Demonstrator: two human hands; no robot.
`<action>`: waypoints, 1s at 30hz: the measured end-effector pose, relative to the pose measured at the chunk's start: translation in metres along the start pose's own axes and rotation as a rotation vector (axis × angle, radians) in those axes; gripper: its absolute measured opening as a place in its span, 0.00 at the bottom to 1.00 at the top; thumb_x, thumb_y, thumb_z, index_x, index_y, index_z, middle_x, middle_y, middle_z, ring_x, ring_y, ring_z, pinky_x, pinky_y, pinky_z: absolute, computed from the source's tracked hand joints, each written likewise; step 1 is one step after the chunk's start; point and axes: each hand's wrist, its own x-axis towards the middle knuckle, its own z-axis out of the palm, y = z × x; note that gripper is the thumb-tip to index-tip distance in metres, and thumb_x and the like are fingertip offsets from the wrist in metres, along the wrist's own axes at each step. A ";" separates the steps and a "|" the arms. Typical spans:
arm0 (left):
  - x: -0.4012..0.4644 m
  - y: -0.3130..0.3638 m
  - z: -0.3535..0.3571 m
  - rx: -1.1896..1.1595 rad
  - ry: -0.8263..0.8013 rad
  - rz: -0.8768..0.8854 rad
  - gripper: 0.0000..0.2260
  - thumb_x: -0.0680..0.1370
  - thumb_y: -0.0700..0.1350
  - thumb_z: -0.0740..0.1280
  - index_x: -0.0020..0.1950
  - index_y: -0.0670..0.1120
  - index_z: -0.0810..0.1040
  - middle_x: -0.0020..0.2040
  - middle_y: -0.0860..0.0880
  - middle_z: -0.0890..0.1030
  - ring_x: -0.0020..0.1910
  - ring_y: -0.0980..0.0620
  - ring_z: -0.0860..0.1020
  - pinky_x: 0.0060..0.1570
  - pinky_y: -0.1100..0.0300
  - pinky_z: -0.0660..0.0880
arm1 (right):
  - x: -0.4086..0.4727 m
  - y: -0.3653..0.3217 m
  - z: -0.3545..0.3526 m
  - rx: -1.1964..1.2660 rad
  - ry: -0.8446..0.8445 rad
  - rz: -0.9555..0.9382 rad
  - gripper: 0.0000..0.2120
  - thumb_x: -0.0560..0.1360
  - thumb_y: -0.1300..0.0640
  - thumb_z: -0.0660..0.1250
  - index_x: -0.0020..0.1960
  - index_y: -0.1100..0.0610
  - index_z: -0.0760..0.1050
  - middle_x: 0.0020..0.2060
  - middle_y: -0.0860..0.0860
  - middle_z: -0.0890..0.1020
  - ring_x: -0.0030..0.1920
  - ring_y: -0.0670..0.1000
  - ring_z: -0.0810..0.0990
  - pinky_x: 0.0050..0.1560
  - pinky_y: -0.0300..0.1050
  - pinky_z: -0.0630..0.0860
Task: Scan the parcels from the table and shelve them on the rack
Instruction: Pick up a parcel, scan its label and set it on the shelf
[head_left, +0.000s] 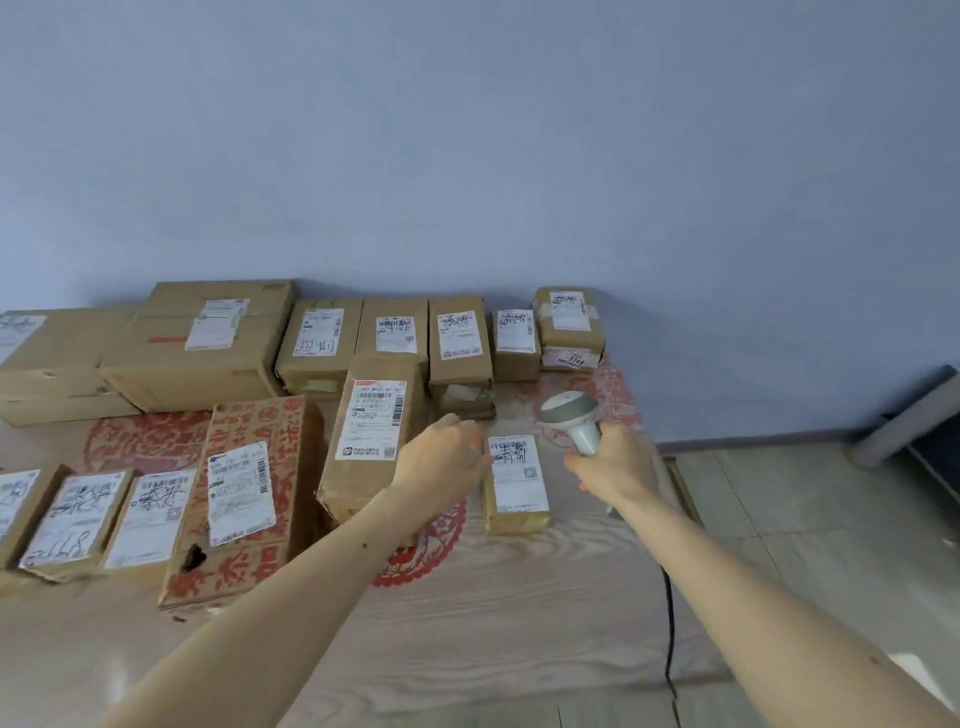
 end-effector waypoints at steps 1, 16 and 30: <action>0.004 0.003 0.012 -0.008 -0.015 -0.048 0.10 0.80 0.51 0.64 0.55 0.46 0.78 0.54 0.50 0.76 0.51 0.47 0.79 0.50 0.49 0.79 | 0.007 0.008 0.004 -0.002 -0.033 0.003 0.06 0.71 0.55 0.73 0.43 0.54 0.76 0.39 0.55 0.84 0.40 0.58 0.85 0.44 0.53 0.83; 0.042 -0.013 0.137 -0.173 -0.244 -0.470 0.24 0.83 0.60 0.57 0.67 0.41 0.69 0.60 0.41 0.79 0.59 0.41 0.78 0.55 0.48 0.75 | 0.051 0.064 0.095 0.193 -0.097 -0.020 0.09 0.73 0.53 0.73 0.43 0.57 0.75 0.32 0.49 0.78 0.35 0.55 0.78 0.35 0.44 0.70; 0.024 -0.011 0.141 -0.663 -0.304 -0.434 0.20 0.83 0.57 0.60 0.63 0.42 0.60 0.61 0.45 0.76 0.53 0.53 0.77 0.41 0.62 0.72 | 0.035 0.066 0.092 0.210 -0.056 0.020 0.08 0.71 0.53 0.74 0.43 0.55 0.76 0.33 0.49 0.80 0.37 0.54 0.80 0.38 0.46 0.75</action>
